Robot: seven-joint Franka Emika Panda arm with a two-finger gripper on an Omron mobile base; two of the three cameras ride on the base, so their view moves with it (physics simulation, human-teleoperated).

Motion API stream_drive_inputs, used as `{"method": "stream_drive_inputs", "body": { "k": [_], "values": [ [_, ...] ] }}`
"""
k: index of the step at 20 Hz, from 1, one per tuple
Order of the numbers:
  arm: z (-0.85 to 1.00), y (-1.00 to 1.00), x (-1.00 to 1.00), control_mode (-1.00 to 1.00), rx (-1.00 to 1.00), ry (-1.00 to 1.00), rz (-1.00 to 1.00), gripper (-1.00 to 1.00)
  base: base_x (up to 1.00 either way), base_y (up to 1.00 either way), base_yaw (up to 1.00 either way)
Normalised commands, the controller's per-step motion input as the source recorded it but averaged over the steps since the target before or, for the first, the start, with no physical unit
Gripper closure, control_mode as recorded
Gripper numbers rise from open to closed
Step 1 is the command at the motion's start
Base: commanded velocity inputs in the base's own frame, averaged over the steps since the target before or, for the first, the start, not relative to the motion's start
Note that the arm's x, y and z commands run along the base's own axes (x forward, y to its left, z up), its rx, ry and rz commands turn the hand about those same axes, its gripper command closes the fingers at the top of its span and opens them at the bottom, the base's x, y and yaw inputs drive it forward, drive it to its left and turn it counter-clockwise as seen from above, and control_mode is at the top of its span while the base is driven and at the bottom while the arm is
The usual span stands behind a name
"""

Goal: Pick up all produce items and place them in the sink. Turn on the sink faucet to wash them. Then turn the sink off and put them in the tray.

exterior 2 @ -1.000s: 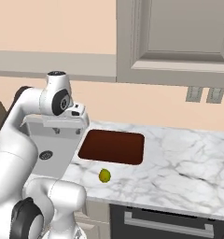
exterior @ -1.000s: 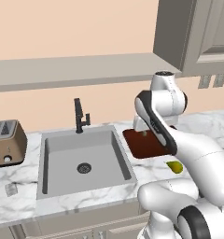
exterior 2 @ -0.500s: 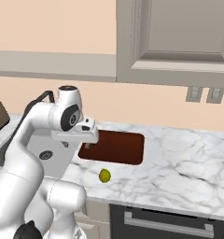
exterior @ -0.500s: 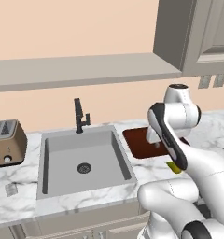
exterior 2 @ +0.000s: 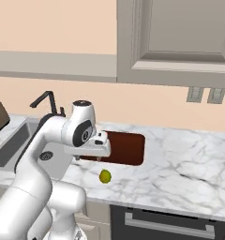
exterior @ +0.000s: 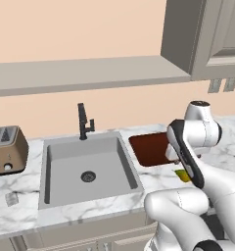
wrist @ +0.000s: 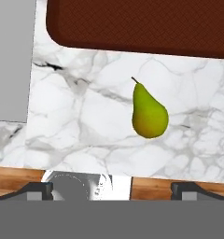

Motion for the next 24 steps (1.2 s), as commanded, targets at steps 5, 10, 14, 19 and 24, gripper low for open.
{"method": "stream_drive_inputs", "body": {
  "k": [5, 10, 14, 19, 24],
  "values": [
    [-0.33, -0.51, 0.0, -1.0, 0.0, 0.07, 0.0, -1.0, 0.0, 0.0, 0.0],
    [-0.25, -0.26, 0.09, -1.0, 0.0, 0.06, 0.0, -1.0, 0.0, 0.0, 0.0],
    [-0.18, -0.03, 0.28, -1.0, 0.0, 0.05, 0.0, -1.0, 0.0, 0.0, 0.0],
    [-0.23, 0.0, 0.36, -1.0, 0.0, 0.08, 0.01, -1.0, 0.0, 0.0, 0.0],
    [-0.26, 0.0, 0.35, -1.0, 0.0, 0.11, 0.02, -1.0, 0.0, 0.0, 0.0]
  ]
}}
